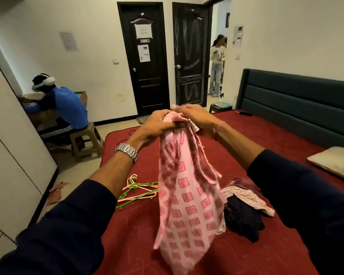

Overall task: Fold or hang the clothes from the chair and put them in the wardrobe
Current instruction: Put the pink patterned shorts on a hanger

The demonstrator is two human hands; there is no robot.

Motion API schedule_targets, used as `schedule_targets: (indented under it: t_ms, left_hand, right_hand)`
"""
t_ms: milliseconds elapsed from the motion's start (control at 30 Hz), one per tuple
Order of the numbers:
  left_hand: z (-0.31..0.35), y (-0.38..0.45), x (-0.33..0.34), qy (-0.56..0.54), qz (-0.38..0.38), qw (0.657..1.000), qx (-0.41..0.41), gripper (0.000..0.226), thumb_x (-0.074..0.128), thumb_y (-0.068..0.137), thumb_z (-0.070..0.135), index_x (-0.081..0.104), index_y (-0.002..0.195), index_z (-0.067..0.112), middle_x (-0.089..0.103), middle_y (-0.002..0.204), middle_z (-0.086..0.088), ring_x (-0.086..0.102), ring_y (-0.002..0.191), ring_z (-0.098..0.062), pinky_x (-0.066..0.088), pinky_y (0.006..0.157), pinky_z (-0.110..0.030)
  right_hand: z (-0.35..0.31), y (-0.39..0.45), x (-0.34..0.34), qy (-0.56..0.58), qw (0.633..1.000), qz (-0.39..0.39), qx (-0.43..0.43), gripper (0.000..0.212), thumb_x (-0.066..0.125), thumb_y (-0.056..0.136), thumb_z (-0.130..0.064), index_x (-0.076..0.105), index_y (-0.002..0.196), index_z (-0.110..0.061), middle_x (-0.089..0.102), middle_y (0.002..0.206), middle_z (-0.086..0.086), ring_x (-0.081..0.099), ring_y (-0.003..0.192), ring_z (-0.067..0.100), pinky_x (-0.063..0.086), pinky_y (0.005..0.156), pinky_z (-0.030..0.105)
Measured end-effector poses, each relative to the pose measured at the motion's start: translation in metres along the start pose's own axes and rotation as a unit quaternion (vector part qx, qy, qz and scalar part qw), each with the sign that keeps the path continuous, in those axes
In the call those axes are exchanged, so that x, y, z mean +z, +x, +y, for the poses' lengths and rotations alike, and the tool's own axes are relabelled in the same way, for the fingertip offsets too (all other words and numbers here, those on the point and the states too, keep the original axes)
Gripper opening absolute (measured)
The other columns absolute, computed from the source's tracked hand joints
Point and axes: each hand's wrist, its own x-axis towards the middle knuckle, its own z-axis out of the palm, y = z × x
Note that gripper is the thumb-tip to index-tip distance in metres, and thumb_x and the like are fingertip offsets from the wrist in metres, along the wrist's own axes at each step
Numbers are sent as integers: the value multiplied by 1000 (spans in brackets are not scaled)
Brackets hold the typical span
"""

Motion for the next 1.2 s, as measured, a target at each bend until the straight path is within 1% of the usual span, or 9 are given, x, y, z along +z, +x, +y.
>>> schedule_targets:
  t_ms: [167,267,367,467,667,767,900,1067,1200]
  left_hand:
    - [0,-7,-6,50,17,999,-6,18,75,87,12,72,101,1,74,86,-13,69,71,-20,55,60,-30]
    - [-7,-13,0,17,36,999,-5,13,73,88,10,74,100,16,76,88,-5,72,76,-22,59,68,-36]
    - [-9,-12,0,-3,98,995,8,17,71,89,6,69,104,13,74,91,-5,71,76,-18,56,64,-31]
    - [-3,-9,-9,-42,137,990,-5,23,70,90,3,54,105,10,70,95,-14,70,77,-21,55,61,-27]
    - [11,-8,-30,-7,162,985,58,59,78,81,-2,48,122,26,62,117,-14,70,90,-26,61,68,-33]
    - [15,-5,-42,73,193,973,105,37,84,76,5,61,102,17,62,101,-2,61,88,-13,56,72,-26]
    - [22,3,-64,170,232,948,135,33,87,76,20,54,84,20,56,82,2,52,76,-13,46,61,-18]
    - [50,5,-90,320,123,927,150,22,80,83,26,63,96,31,67,103,1,65,95,-16,52,74,-25]
    - [66,5,-94,356,34,926,118,24,80,82,26,66,102,20,66,107,1,64,94,-12,46,68,-15]
  right_hand:
    - [23,-22,3,-91,989,-92,-77,49,80,85,-17,53,126,-14,67,115,6,68,107,17,57,93,43]
    - [45,-19,7,-163,983,-11,-85,72,80,83,-11,36,139,-14,61,124,3,64,111,17,55,95,41]
    - [59,-18,4,-255,963,70,-44,46,75,86,-18,48,124,-12,64,105,-1,64,92,16,53,76,29]
    - [73,-22,-11,-342,939,26,-13,12,60,98,-24,64,103,-14,70,93,0,69,84,21,47,55,15]
    - [53,-24,-39,-315,944,97,-28,28,69,92,-33,50,103,-15,70,98,6,69,85,22,61,76,41]
    - [29,-23,-56,-367,917,116,-108,38,73,89,-35,41,100,-18,69,91,7,70,80,22,61,71,43]
    - [-6,-20,-77,-437,870,95,-207,24,74,88,-34,52,95,-26,69,94,0,67,80,20,61,73,42]
    - [-40,-6,-97,-508,835,31,-209,23,73,88,-39,75,97,-18,71,85,-1,69,76,15,61,74,37]
    - [-59,3,-105,-535,824,33,-184,35,71,87,-46,77,93,-12,72,80,4,68,68,15,61,67,34]
